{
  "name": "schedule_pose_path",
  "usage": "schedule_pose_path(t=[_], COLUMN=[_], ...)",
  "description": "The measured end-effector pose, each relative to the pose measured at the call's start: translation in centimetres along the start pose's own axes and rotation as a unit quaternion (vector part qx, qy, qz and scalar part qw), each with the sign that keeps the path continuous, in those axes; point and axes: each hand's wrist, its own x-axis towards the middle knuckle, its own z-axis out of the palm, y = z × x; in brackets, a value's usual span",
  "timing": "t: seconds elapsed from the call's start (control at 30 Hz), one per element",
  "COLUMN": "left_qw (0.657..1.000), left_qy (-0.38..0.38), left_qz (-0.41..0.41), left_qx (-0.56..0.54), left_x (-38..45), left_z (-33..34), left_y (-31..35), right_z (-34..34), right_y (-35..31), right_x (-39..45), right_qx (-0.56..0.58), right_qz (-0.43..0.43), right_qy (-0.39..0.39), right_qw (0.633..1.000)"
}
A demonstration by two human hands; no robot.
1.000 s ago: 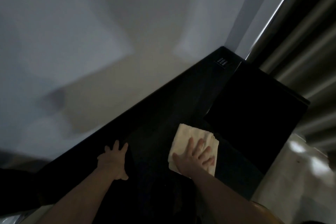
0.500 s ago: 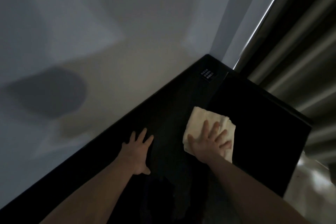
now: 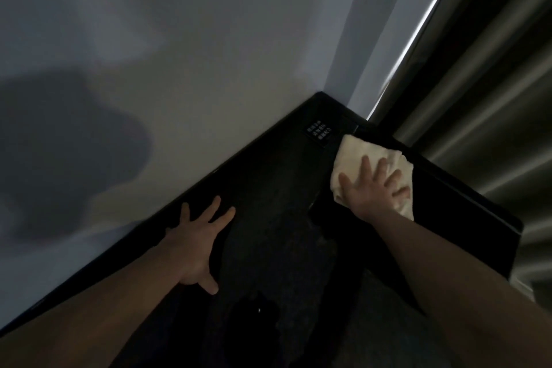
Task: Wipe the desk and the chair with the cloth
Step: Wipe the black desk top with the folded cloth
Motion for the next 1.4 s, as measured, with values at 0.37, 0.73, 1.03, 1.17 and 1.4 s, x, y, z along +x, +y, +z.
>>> schedule_pose_path(t=[0.37, 0.73, 1.03, 1.17, 1.4], left_qw=[1.000, 1.000, 0.987, 0.976, 0.967], left_qy=[0.023, 0.012, 0.132, 0.173, 0.186], left_qz=[0.007, -0.004, -0.028, -0.011, -0.018], left_qx=[0.003, 0.014, -0.089, -0.136, -0.175], left_x=[0.8, 0.1, -4.7, -9.1, -20.8], left_z=[0.4, -0.7, 3.6, 8.7, 17.4], left_y=[-0.3, 0.6, 0.9, 0.2, -4.6], right_z=[-2.2, 0.3, 3.4, 5.1, 9.0], right_y=[-0.3, -2.1, -5.2, -6.6, -9.3], right_x=[7.3, -0.3, -11.4, -17.8, -33.9], right_qx=[0.004, -0.015, -0.052, -0.083, -0.126], right_qz=[0.033, -0.059, -0.151, -0.189, -0.269], right_qy=[0.013, -0.001, -0.054, -0.075, -0.134], right_qw=[0.999, 0.998, 0.986, 0.976, 0.945])
